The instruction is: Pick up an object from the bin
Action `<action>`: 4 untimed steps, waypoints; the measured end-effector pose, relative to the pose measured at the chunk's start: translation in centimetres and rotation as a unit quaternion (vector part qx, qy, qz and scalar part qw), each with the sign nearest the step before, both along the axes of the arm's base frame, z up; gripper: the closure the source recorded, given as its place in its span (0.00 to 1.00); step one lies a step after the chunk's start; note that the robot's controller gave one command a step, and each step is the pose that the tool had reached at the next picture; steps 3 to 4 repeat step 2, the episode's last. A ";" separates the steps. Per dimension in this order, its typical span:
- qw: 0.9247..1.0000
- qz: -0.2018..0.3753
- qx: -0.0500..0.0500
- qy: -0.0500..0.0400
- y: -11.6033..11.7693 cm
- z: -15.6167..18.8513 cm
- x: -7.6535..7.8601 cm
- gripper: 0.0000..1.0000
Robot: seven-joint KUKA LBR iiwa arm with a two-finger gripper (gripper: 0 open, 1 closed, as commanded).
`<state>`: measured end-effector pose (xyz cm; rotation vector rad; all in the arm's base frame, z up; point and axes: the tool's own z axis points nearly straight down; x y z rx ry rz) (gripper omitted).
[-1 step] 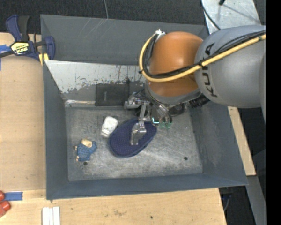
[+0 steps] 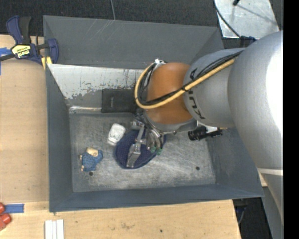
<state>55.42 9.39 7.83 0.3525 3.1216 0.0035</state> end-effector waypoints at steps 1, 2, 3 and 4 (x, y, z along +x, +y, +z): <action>1.000 0.001 0.000 0.000 0.1 0.2 0.0 1.00; 1.000 -0.002 0.000 -0.006 -0.4 14.2 0.8 1.00; 1.000 -0.002 0.000 -0.006 -0.4 14.2 0.8 1.00; 1.000 -0.002 0.000 -0.006 -0.4 14.2 0.8 1.00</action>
Offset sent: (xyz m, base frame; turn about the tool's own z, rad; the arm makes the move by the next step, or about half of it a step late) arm 0.0000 0.0000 0.0000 0.0000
